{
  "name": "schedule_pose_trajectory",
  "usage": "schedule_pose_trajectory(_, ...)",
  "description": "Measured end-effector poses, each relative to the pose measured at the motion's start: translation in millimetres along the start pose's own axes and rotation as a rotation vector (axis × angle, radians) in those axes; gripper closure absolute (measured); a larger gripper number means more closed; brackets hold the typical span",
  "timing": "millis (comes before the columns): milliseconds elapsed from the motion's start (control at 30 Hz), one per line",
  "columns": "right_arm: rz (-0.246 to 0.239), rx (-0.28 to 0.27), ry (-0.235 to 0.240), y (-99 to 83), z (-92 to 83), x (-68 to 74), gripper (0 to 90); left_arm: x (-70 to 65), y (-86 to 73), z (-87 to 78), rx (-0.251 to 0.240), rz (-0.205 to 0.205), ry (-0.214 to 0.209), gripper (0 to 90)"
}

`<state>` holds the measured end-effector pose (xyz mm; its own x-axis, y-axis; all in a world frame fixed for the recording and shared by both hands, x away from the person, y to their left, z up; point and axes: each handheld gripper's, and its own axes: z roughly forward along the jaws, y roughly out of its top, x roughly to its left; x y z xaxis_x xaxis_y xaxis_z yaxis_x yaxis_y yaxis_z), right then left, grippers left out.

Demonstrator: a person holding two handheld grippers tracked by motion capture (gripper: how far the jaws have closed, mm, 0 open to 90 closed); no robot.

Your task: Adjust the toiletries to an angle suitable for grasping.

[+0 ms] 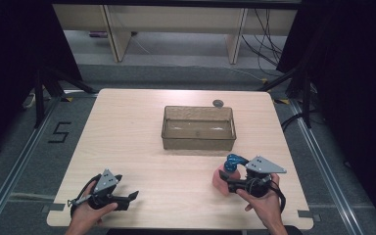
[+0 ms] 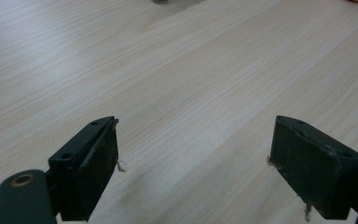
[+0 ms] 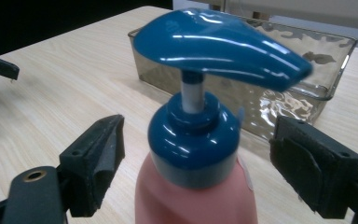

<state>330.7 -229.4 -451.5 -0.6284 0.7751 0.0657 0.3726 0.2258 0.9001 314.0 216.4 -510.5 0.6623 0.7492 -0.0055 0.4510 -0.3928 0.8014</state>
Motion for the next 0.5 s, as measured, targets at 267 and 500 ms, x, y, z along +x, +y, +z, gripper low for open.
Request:
schedule_pose_trajectory(267, -0.022, -0.012, -0.003, 0.9, 3.9, 0.3, 25.7, -0.9, -0.3, -1.1, -0.007, -0.017, -0.001, 14.9)
schedule_pose_trajectory(500, -0.032, -0.005, 0.000, 0.2, 4.3, -2.8, 36.5, -0.4, 0.2, -1.9, 0.003, 0.002, -0.010, 14.8)
